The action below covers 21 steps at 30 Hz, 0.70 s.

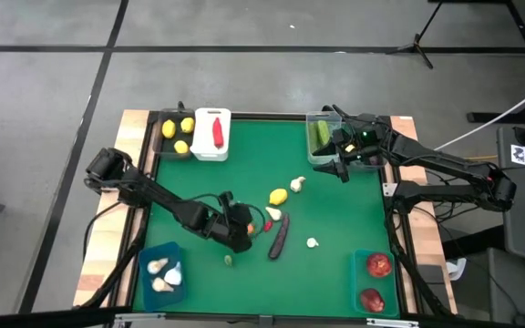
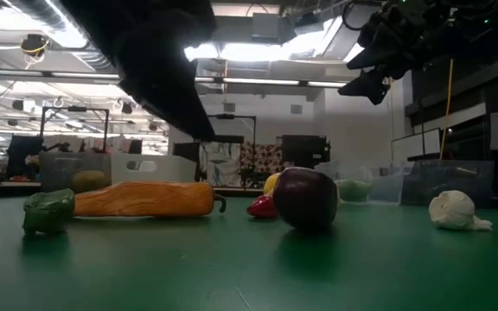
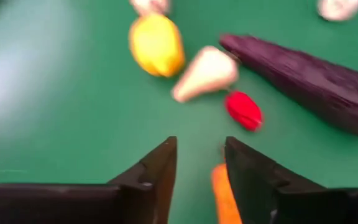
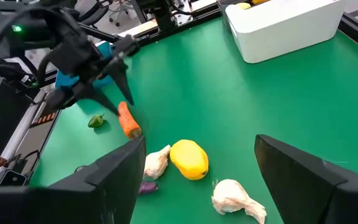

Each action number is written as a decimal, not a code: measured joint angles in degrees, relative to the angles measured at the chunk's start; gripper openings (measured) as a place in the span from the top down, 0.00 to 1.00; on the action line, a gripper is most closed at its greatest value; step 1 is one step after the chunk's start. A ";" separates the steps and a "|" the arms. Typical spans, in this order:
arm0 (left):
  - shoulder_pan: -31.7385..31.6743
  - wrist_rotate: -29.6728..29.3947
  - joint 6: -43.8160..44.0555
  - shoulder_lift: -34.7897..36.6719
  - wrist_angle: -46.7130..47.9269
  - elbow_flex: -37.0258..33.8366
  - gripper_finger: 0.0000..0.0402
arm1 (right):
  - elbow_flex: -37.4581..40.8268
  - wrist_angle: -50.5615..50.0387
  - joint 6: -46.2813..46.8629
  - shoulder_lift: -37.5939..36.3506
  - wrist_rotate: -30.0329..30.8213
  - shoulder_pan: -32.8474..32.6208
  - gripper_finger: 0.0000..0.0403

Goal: Sort produce into baskets
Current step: Put the orange chili pepper into the white bin

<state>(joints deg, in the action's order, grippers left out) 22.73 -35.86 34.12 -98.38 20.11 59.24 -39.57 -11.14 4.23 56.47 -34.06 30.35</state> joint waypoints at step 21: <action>4.45 5.63 13.54 -2.26 -0.09 -6.08 0.24 | 0.00 -1.26 -0.04 0.00 0.00 0.00 0.25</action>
<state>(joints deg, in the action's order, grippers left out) 27.18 -30.23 47.66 -100.64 20.01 53.16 -39.57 -12.40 4.19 56.47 -34.06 30.35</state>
